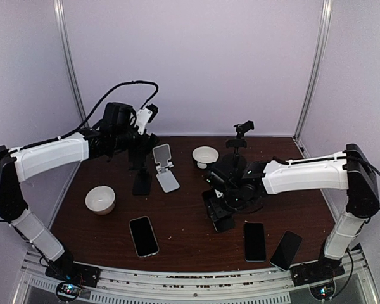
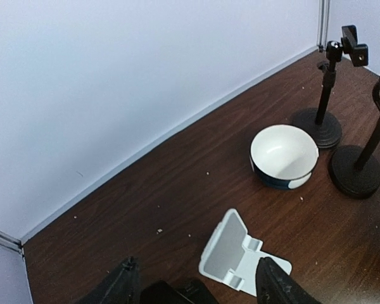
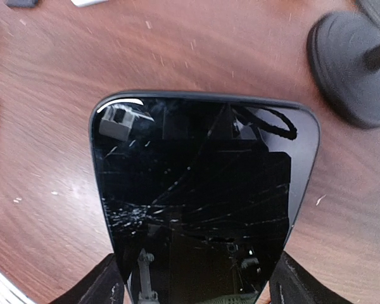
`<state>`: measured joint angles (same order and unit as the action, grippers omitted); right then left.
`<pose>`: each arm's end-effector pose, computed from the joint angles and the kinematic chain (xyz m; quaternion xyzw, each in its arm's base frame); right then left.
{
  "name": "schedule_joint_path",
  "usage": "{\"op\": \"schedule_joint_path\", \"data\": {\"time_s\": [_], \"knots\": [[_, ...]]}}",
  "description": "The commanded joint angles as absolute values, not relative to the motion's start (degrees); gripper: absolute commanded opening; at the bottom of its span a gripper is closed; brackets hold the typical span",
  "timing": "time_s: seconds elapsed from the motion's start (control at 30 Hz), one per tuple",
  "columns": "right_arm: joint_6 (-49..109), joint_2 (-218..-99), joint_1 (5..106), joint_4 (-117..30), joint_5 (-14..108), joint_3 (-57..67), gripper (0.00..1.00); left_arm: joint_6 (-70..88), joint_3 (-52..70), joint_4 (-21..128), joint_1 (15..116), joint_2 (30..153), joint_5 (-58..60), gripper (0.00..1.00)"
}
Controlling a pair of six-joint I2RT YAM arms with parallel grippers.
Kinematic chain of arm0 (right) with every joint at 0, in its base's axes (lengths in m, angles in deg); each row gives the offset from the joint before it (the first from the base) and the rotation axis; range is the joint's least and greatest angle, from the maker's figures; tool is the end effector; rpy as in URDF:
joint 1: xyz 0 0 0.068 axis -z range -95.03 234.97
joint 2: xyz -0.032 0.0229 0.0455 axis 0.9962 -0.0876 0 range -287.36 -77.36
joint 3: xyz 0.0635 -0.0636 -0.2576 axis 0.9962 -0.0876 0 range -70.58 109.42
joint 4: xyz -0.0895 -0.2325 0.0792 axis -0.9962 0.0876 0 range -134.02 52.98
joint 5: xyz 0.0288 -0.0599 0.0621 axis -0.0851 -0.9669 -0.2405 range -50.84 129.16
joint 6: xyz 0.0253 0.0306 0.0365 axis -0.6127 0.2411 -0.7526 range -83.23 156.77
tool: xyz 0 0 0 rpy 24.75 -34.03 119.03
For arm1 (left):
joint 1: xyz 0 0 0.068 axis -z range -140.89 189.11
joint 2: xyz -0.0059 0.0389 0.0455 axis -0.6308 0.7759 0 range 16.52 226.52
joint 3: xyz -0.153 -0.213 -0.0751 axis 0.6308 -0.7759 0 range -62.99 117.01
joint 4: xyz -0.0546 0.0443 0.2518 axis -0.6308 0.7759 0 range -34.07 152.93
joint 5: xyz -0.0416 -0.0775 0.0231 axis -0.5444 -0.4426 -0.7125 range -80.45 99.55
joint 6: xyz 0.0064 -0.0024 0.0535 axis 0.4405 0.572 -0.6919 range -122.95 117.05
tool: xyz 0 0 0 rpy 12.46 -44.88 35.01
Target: Place the phone on the phone stand
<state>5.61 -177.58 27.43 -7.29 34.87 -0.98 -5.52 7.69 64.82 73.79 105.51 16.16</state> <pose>0.1904 0.2942 0.1991 -0.2165 0.9557 0.1110 0.1660 0.3017 -0.2037 0.3074 0.2437 0.8171 -0.0966 0.5135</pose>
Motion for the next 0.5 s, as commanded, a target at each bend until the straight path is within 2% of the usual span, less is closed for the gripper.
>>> {"op": "schedule_joint_path", "data": {"time_s": [0.0,0.2,0.47], "knots": [[8.6,-171.7,27.0,-16.4,32.0,-3.9,0.63,-10.1,14.9,70.2,71.3,109.2,8.3,0.66],[11.2,-165.9,27.0,-24.6,31.4,-9.6,0.63,-20.2,20.9,77.3,66.9,113.2,-14.6,0.68],[12.3,-161.7,27.0,-30.4,30.1,-12.7,0.64,-29.6,25.0,79.8,64.9,118.5,-16.2,0.66]]}}
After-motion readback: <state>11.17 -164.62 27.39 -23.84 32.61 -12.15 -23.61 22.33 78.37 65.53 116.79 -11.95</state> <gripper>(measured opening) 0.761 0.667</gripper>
